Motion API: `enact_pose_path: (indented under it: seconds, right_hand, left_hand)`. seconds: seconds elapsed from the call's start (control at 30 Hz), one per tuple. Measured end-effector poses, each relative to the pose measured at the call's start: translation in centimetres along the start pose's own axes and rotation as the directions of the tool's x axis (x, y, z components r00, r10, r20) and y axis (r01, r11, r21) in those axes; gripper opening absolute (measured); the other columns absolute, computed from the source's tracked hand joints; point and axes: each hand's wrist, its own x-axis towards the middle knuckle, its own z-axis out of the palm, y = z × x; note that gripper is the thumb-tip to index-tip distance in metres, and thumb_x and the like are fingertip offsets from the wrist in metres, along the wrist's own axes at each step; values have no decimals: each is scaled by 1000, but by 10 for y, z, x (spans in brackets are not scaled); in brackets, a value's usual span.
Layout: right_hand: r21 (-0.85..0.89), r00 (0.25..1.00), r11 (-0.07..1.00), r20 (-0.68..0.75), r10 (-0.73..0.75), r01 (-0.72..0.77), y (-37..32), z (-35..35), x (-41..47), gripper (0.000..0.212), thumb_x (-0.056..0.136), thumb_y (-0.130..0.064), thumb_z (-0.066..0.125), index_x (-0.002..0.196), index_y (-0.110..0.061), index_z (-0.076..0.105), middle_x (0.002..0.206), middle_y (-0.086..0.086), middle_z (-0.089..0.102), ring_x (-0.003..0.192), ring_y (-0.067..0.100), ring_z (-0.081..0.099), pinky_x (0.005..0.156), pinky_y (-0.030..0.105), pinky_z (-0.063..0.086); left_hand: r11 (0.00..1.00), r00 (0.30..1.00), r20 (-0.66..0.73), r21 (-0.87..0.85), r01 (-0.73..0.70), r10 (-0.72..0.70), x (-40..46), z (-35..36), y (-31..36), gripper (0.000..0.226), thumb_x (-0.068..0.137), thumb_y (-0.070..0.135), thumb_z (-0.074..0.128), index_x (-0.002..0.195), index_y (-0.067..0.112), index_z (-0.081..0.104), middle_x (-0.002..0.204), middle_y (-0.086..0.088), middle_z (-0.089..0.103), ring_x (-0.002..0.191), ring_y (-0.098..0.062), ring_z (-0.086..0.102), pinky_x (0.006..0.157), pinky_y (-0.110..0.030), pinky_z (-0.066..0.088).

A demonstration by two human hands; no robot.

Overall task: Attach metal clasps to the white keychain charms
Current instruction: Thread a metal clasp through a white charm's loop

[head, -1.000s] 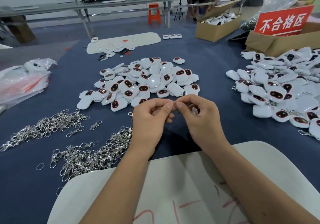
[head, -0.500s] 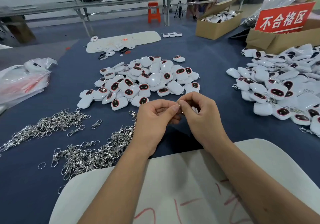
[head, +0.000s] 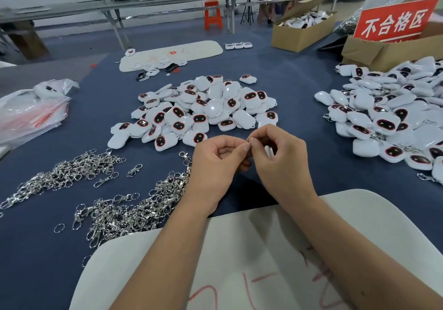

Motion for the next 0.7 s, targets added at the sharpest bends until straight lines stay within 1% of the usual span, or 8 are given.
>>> enact_pose_path:
  seconds: [0.07, 0.17, 0.27, 0.5, 0.53, 0.63, 0.7]
  right_hand:
    - [-7, 1000, 1000, -15, -15, 15, -1, 0, 0, 16, 93, -1, 68, 82, -12, 69, 70, -11, 67, 69, 8, 64, 62, 9, 42]
    - [-19, 999, 999, -25, -32, 32, -2, 0, 0, 15, 93, -1, 69, 83, -12, 69, 70, -12, 66, 68, 8, 64, 62, 8, 42]
    - [-42, 998, 998, -31, -55, 53, -2, -1, 0, 14, 93, -1, 68, 83, -11, 69, 69, -10, 66, 66, 9, 63, 61, 10, 43]
    - [-68, 991, 990, -39, -125, 123, -5, 0, -1, 14, 93, -1, 70, 82, -9, 69, 70, -7, 66, 67, 11, 61, 62, 9, 41]
    - [-67, 990, 988, -37, -139, 136, -5, 0, -1, 13, 94, -1, 70, 83, -8, 69, 71, -5, 66, 68, 12, 62, 63, 11, 42]
    - [-45, 983, 982, -19, -182, 181, -5, 0, -1, 10, 94, 1, 69, 86, -6, 70, 77, -2, 69, 73, 14, 64, 68, 25, 50]
    - [-19, 986, 986, -5, -168, 168, -4, 1, -1, 10, 95, 0, 69, 88, -7, 70, 80, -3, 69, 76, 14, 65, 70, 30, 52]
  left_hand:
    - [1000, 1000, 1, 0, -3, 3, 0, 0, 0, 9, 95, 2, 67, 94, -6, 72, 80, -21, 73, 65, -16, 66, 61, -22, 53]
    - [1000, 1000, -3, -8, -8, 8, 1, 0, -1, 8, 94, 2, 68, 92, -5, 72, 77, -17, 73, 64, -17, 66, 61, -23, 54]
    - [1000, 1000, 0, -16, -13, 13, 1, 0, -2, 8, 94, 1, 67, 92, -4, 73, 77, -18, 74, 65, -19, 66, 62, -25, 55]
    - [1000, 1000, 15, -16, -6, 7, 2, -1, -1, 8, 95, 0, 65, 91, -5, 71, 72, -11, 71, 63, -14, 64, 59, -22, 53]
    - [1000, 1000, 17, -12, -2, 3, 2, -1, -1, 9, 95, 0, 65, 91, -6, 71, 72, -11, 70, 63, -14, 63, 57, -22, 52]
    - [1000, 1000, 1, 13, 5, -5, 4, -2, -1, 10, 94, -1, 63, 88, -3, 70, 68, -8, 67, 60, -12, 60, 55, -20, 49]
    - [1000, 1000, -13, 11, 7, -6, 4, -2, -1, 13, 94, -1, 61, 85, 2, 70, 67, -4, 67, 59, -11, 59, 55, -19, 48]
